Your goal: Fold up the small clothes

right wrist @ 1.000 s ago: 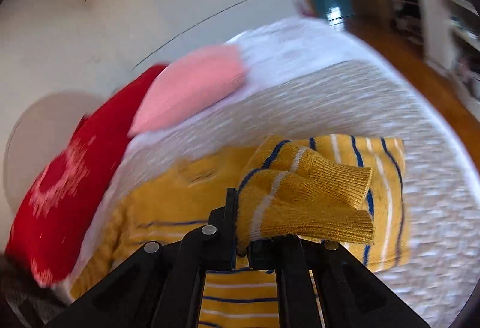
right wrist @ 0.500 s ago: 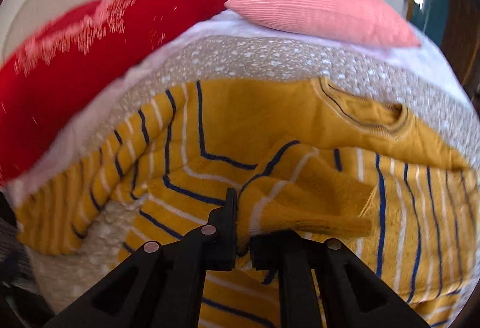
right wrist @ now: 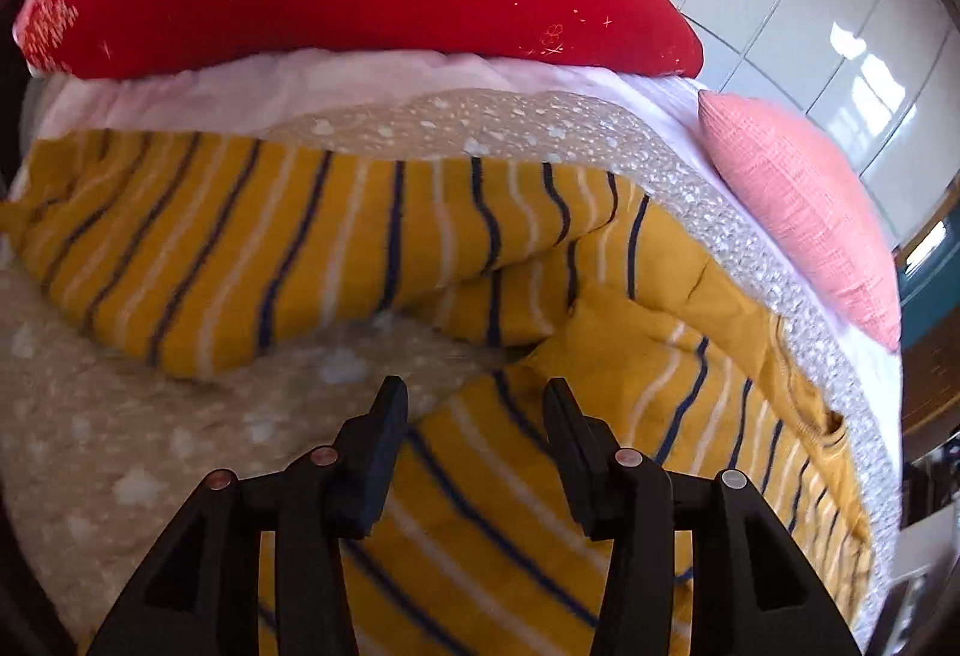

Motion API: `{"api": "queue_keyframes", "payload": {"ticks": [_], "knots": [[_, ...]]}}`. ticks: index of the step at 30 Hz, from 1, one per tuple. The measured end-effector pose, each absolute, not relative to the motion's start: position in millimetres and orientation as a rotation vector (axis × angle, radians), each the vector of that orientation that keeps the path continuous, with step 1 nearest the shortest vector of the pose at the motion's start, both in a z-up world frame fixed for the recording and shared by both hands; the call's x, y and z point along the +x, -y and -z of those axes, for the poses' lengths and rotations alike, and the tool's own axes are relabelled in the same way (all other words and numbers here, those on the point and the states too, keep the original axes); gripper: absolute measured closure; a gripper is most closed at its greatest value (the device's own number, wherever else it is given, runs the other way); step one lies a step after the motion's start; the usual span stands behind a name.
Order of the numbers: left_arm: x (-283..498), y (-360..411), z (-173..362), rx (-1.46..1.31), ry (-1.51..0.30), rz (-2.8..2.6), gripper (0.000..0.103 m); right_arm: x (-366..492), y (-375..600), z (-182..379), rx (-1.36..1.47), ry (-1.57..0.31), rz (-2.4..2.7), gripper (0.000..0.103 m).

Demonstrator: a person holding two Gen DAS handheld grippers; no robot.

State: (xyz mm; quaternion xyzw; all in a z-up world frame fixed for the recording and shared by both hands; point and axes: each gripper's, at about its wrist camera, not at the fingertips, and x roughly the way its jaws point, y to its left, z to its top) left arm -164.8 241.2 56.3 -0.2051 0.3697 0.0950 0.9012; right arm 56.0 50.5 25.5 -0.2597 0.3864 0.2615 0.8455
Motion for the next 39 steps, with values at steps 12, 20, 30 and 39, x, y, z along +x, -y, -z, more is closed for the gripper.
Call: {"api": "queue_keyframes", "payload": {"ticks": [12, 20, 30, 39], "knots": [[-158.8, -321.1, -26.4, -0.574, -0.806, -0.441, 0.034, 31.5, 101.7, -59.7, -0.184, -0.855, -0.352, 0.048], [-121.8, -322.2, -25.2, -0.391, -0.791, -0.487, 0.030, 4.7, 122.8, -49.1, -0.151, -0.850, -0.341, 0.048], [-112.7, -308.0, -42.6, -0.470, -0.926, -0.212, 0.095, 0.2, 157.2, -46.2, -0.043, -0.853, -0.287, 0.048], [-45.7, -183.4, -151.9, -0.426, -0.818, 0.144, 0.095, -18.6, 222.8, -62.7, 0.152, -0.771, -0.216, 0.048]]}}
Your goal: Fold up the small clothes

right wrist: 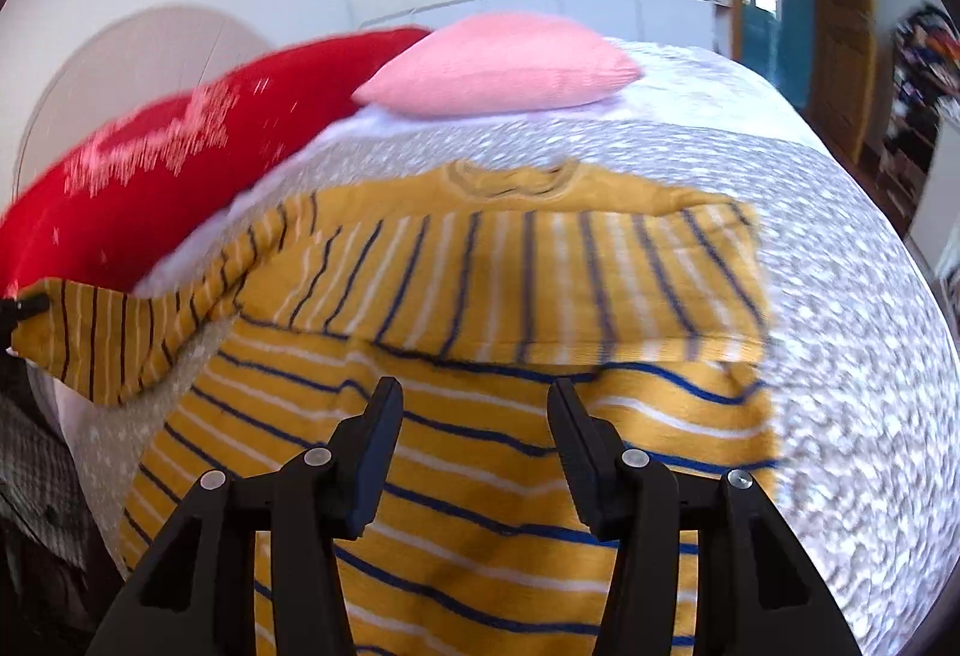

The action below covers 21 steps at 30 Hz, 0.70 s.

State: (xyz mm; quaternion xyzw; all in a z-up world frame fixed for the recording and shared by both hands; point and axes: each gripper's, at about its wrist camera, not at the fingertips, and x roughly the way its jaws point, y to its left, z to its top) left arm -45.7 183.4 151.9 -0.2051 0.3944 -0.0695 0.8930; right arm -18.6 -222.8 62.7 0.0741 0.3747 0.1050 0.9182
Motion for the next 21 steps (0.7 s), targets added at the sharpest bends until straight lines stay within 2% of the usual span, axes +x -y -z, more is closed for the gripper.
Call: {"api": "queue_keyframes", "payload": {"ticks": [6, 10, 14, 17, 18, 19, 21], "knots": [[30.6, -18.1, -170.0, -0.291, -0.865, 0.399, 0.095, -41.3, 286.8, -58.1, 0.243, -0.755, -0.127, 0.048], [85.2, 93.9, -137.8, -0.228, -0.969, 0.510, 0.090, -56.1, 327.0, -52.6, 0.303, -0.749, -0.063, 0.048], [109.3, 145.1, -106.0, -0.267, -1.094, 0.599, 0.088, -64.8, 356.9, -49.8, 0.343, -0.749, -0.013, 0.048], [99.1, 143.0, -113.0, -0.259, -1.067, 0.632, 0.068, -65.8, 366.0, -54.9, 0.354, -0.739, -0.014, 0.048], [91.8, 134.0, -120.2, -0.236, -1.039, 0.628, 0.057, -62.6, 366.8, -56.9, 0.352, -0.737, -0.017, 0.048], [85.6, 125.1, -124.8, -0.222, -1.018, 0.624, 0.053, -57.2, 364.6, -60.1, 0.353, -0.734, -0.030, 0.048], [72.9, 93.7, -136.1, -0.181, -0.965, 0.577, 0.051, -45.5, 354.8, -65.4, 0.354, -0.732, -0.069, 0.048]]}}
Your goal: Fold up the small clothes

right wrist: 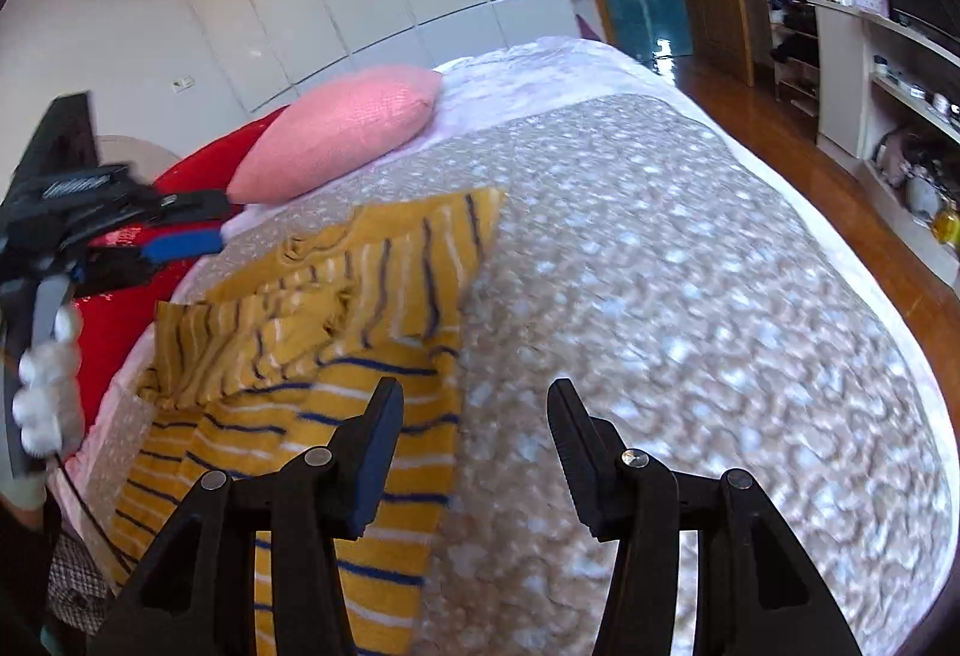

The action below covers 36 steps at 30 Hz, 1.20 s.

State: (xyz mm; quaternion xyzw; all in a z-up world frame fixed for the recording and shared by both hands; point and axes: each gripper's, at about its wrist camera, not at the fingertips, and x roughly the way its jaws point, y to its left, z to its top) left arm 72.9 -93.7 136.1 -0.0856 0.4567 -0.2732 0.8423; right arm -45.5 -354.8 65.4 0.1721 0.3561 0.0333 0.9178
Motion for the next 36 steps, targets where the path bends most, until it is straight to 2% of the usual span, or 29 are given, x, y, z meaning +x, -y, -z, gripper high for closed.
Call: {"api": "queue_keyframes", "payload": {"ticks": [7, 13, 15, 16, 17, 23, 27, 32, 33, 34, 36], "knots": [[35.6, -38.2, -142.5, -0.147, -0.852, 0.279, 0.045, 31.2, 289.8, -77.7, 0.286, -0.771, -0.208, 0.048], [21.0, -117.2, -114.5, -0.215, -0.859, 0.119, 0.041, 102.0, 241.8, -36.5, 0.161, -0.968, -0.120, 0.049], [25.3, -132.8, -100.9, -0.246, -0.883, 0.088, 0.041, 110.3, 232.1, -25.0, 0.157, -1.010, -0.133, 0.080], [25.5, -138.2, -97.3, -0.258, -0.886, 0.081, 0.041, 111.2, 228.3, -25.8, 0.155, -1.007, -0.126, 0.090], [23.9, -144.3, -94.0, -0.267, -0.889, 0.075, 0.041, 109.6, 229.3, -30.1, 0.164, -0.989, -0.126, 0.094], [35.2, -147.8, -70.7, -0.284, -0.917, 0.063, 0.041, 101.3, 275.2, -61.7, 0.205, -0.883, 0.015, 0.094], [58.8, -131.2, -46.6, -0.333, -0.978, 0.103, 0.041, 112.0, 307.4, -44.7, 0.212, -0.948, 0.102, 0.093], [97.9, -96.0, -21.0, -0.319, -1.052, 0.119, 0.041, 108.8, 308.5, -31.1, 0.194, -0.950, 0.083, 0.085], [104.2, -88.2, -18.4, -0.279, -1.070, 0.105, 0.044, 107.6, 311.2, -31.3, 0.216, -0.942, 0.077, 0.085], [108.3, -82.4, -15.9, -0.235, -1.081, 0.084, 0.060, 104.5, 316.6, -32.2, 0.246, -0.933, 0.070, 0.084], [108.1, -76.7, -17.1, -0.221, -1.089, 0.085, 0.074, 98.2, 327.8, -35.4, 0.299, -0.915, 0.068, 0.084]]}}
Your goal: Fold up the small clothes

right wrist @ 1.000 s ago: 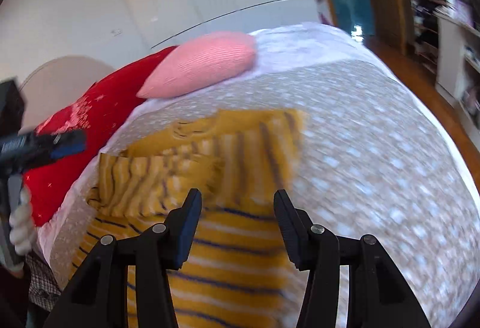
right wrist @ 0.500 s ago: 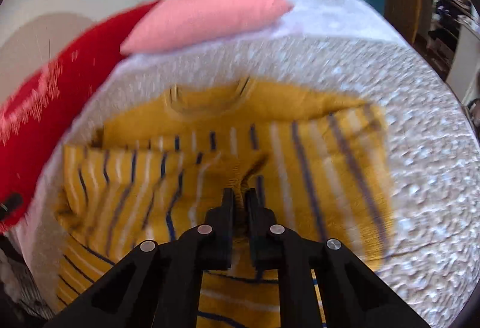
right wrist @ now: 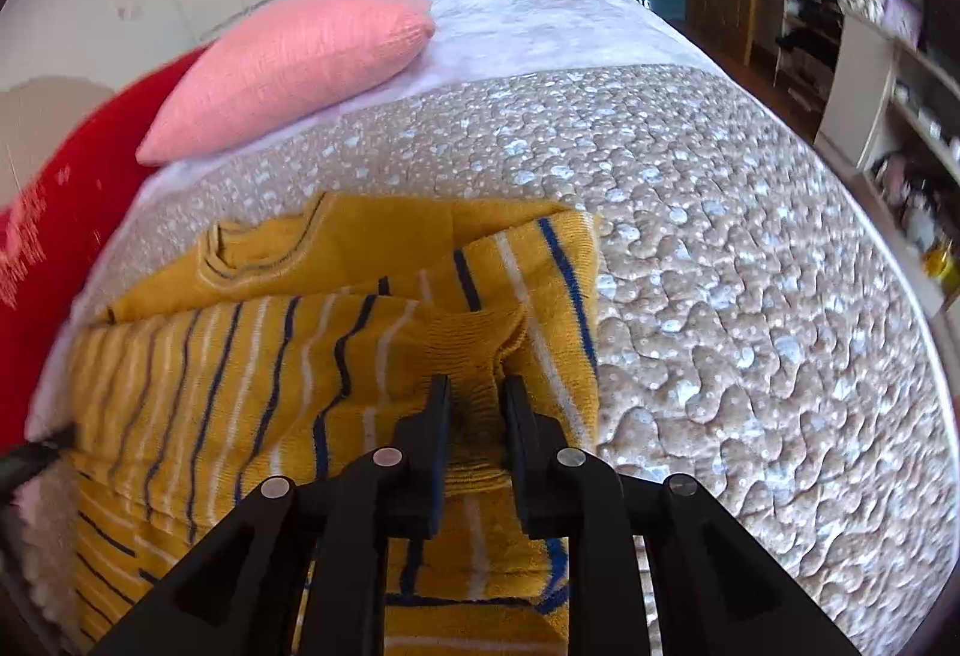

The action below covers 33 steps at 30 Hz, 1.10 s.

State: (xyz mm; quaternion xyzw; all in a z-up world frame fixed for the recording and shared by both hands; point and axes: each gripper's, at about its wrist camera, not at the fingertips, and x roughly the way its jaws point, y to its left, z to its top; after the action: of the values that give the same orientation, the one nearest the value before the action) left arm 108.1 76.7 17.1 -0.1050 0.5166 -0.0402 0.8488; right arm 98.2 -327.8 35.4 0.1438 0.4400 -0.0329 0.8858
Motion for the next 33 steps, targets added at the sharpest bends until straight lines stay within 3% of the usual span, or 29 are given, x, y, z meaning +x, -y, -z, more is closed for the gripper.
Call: {"api": "queue_keyframes", "payload": {"ticks": [5, 9, 10, 16, 21, 33], "knots": [[78.2, -75.9, -40.2, -0.168, -1.042, 0.062, 0.076, 65.7, 362.2, -57.1, 0.409, -0.852, 0.060, 0.083], [32.6, -99.3, -47.3, -0.252, -1.042, 0.109, 0.052, 19.4, 375.9, -56.4, 0.481, -0.888, -0.028, 0.064], [21.7, -104.5, -46.0, -0.279, -1.042, 0.113, 0.051, 3.3, 376.4, -51.6, 0.506, -0.901, -0.061, 0.059], [-28.6, -125.1, -8.4, -0.517, -1.142, 0.214, 0.051, -54.2, 356.5, -9.6, 0.640, -0.998, -0.210, 0.058], [-79.4, -112.9, -6.1, -0.583, -1.112, 0.322, 0.049, -83.9, 335.3, 18.3, 0.814, -1.032, -0.391, 0.057], [-157.4, -85.7, -10.0, -0.482, -1.097, 0.386, 0.048, -154.3, 298.9, 45.7, 0.927, -1.043, -0.610, 0.056]]}}
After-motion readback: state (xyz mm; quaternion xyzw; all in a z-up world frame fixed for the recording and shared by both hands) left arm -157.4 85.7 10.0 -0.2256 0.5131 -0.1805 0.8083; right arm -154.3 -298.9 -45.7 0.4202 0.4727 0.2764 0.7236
